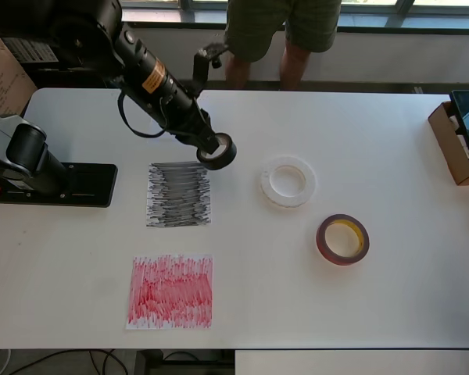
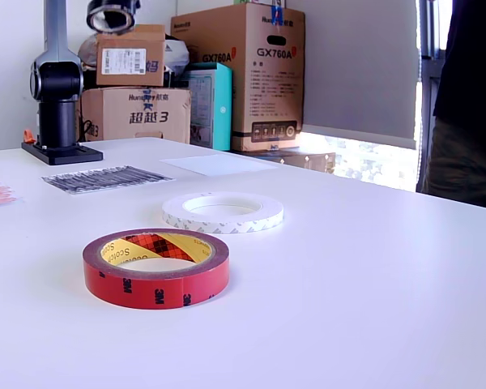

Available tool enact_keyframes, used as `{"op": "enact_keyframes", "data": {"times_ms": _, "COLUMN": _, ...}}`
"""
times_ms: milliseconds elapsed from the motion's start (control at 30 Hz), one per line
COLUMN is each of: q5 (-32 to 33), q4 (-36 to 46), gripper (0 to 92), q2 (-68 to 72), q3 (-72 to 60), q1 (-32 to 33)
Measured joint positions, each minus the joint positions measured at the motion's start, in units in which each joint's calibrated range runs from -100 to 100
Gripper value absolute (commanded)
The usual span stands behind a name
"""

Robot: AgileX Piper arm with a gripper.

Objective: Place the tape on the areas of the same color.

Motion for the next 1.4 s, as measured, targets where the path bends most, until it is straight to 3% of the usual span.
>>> {"op": "enact_keyframes", "data": {"times_ms": 167, "q5": 0.0, "q4": -11.7, "gripper": 2.8, "q2": -0.4, "q3": 13.5, "q1": 0.0}}
{"op": "enact_keyframes", "data": {"times_ms": 400, "q5": 0.0, "q4": -21.2, "gripper": 2.8, "q2": 6.0, "q3": 26.1, "q1": 0.0}}
{"op": "enact_keyframes", "data": {"times_ms": 833, "q5": 0.1, "q4": -21.8, "gripper": 4.2, "q2": 14.9, "q3": 31.4, "q1": 0.9}}
{"op": "enact_keyframes", "data": {"times_ms": 967, "q5": 0.3, "q4": -21.3, "gripper": 16.7, "q2": 15.0, "q3": 31.2, "q1": 0.6}}
{"op": "enact_keyframes", "data": {"times_ms": 1267, "q5": 3.6, "q4": -22.6, "gripper": 57.4, "q2": 14.4, "q3": 31.2, "q1": 0.8}}
{"op": "enact_keyframes", "data": {"times_ms": 1400, "q5": 3.6, "q4": -21.5, "gripper": 68.5, "q2": 12.4, "q3": 31.2, "q1": 0.9}}
